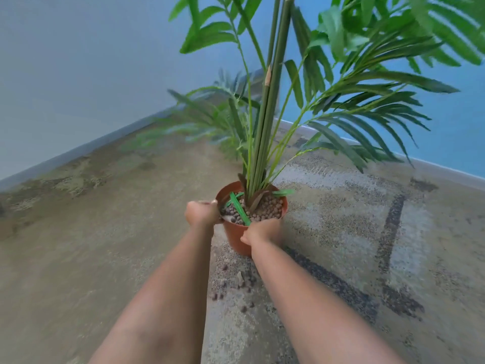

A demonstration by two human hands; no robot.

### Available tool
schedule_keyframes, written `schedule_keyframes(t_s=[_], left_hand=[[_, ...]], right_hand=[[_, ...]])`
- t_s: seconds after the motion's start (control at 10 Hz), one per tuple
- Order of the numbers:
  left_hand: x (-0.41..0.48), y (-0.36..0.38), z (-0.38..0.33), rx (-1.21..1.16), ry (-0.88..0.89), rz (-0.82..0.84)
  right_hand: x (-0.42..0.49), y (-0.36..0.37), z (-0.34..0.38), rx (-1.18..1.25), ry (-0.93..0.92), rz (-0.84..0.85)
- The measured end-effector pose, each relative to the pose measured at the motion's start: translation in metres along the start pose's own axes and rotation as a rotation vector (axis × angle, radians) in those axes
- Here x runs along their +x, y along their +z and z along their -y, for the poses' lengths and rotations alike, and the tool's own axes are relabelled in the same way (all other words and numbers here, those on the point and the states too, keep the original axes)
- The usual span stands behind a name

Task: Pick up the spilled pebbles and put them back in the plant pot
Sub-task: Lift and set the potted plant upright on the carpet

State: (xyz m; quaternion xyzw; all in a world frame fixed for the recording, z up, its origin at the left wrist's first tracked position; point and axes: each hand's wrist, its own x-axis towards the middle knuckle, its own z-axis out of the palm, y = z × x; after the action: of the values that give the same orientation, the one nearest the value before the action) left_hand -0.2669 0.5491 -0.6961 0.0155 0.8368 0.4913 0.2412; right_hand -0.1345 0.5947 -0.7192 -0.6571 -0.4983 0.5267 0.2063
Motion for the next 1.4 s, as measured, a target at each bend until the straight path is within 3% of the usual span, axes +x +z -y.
schedule_keyframes(t_s=[0.1,0.2,0.3,0.4,0.5,0.6,0.7,0.8,1.0,1.2,1.4], left_hand=[[-0.018,-0.005,0.011,-0.154,0.056,0.048],[-0.042,-0.008,0.019,-0.05,0.166,0.25],[-0.064,-0.013,0.009,0.115,0.226,0.324],[-0.087,-0.049,-0.01,0.296,0.277,0.428],[-0.092,-0.089,-0.013,0.408,0.334,0.489],[-0.096,-0.146,-0.009,0.18,0.291,0.232],[-0.095,-0.163,0.003,-0.18,0.182,0.062],[-0.106,-0.146,0.028,-0.443,0.051,-0.032],[-0.114,-0.078,0.048,-0.483,-0.076,0.016],[-0.108,-0.008,0.037,-0.312,-0.123,0.293],[-0.078,0.022,0.02,-0.157,-0.017,0.223]], right_hand=[[0.003,0.0,0.005,0.052,0.009,0.099],[0.0,-0.008,0.01,-0.194,-0.034,0.115],[-0.007,-0.026,0.017,-0.537,-0.15,0.022],[-0.01,-0.048,0.016,-1.066,-0.434,-0.111],[0.0,-0.053,0.017,-1.189,-0.675,-0.061],[0.015,-0.064,0.03,-1.033,-0.674,0.09],[0.032,-0.072,0.041,-0.782,-0.474,0.075],[0.052,-0.076,0.048,-0.287,-0.153,0.212],[0.059,-0.061,0.034,0.024,-0.012,0.383],[0.068,-0.054,0.027,0.056,-0.018,0.37],[0.058,-0.033,0.023,0.267,0.039,0.263]])
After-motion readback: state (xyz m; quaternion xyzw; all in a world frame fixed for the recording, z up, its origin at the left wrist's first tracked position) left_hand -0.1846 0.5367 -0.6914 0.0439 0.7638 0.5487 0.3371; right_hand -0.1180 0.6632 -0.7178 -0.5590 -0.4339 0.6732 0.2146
